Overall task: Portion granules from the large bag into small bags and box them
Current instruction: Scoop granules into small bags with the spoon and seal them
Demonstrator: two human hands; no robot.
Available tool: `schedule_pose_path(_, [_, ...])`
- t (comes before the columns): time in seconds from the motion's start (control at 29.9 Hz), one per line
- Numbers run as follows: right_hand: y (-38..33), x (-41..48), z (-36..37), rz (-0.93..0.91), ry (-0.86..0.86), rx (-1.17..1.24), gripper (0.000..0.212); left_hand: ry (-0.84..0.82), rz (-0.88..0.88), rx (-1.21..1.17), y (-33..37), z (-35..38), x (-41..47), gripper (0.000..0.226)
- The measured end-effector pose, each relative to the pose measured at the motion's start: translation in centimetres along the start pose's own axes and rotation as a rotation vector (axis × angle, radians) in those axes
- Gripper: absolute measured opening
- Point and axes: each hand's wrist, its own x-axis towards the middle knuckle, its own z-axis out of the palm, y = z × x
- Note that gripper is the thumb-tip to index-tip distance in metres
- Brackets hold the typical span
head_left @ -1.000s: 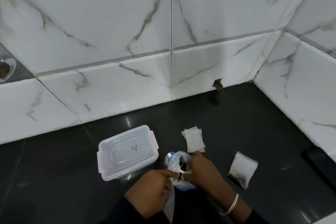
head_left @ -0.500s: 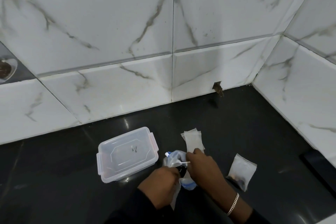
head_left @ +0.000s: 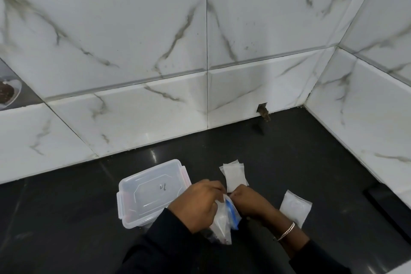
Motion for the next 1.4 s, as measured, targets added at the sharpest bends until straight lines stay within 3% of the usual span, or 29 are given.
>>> schedule_pose_path(0.1, [0.9,-0.2,-0.7,0.106,0.048,0.276,0.008,-0.012,-0.03,-0.049,0.3,-0.1,-0.5,0.032])
schedule_pose_path(0.23, [1.5,-0.1,-1.4,0.061,0.204,0.444,0.024,-0.075,-0.157,-0.031,-0.5,1.6,-2.2,0.032])
schedule_pose_path(0.33, [1.5,0.1,-1.4,-0.034,0.305,0.345,0.028,-0.105,-0.212,-0.02,-0.2,3.2,-3.4,0.032])
schedule_pose_path(0.43, [1.9,0.3,-0.9,-0.046,0.324,0.316,0.03,0.021,-0.225,-0.08,0.7,4.1,-3.8,0.025])
schedule_pose_path(0.53, [1.9,0.1,-0.4,-0.068,0.349,0.276,0.025,0.048,-0.307,-0.16,0.5,4.5,-4.0,0.023])
schedule_pose_path(0.84, [-1.7,0.1,0.4,-0.269,0.194,-0.377,0.019,0.204,-0.167,-0.225,0.7,3.0,-3.6,0.024])
schedule_pose_path(1.0, [-1.8,1.2,-0.7,-0.233,0.193,-0.39,0.011,0.248,0.008,-0.176,1.6,-0.5,-1.6,0.027])
schedule_pose_path(1.1, [-1.4,2.0,-0.7,-0.217,0.134,-0.42,0.024,0.239,0.006,-0.18,1.9,-1.8,-0.2,0.029])
schedule_pose_path(1.17, [-1.3,2.3,-0.8,-0.181,0.063,-0.315,0.03,0.256,-0.014,-0.191,1.7,-2.3,0.6,0.03])
schedule_pose_path(1.24, [-1.4,1.9,-1.3,-0.011,-0.048,-0.09,0.021,0.263,-0.057,-0.187,1.3,-2.6,1.0,0.029])
schedule_pose_path(1.34, [-0.1,1.8,-1.4,0.26,-0.099,0.526,0.005,0.231,-0.075,-0.173,0.9,-2.8,0.7,0.03])
schedule_pose_path(1.4, [0.7,1.5,-1.9,0.291,-0.027,0.771,0.003,0.18,-0.081,-0.159,0.6,-2.6,-0.1,0.029])
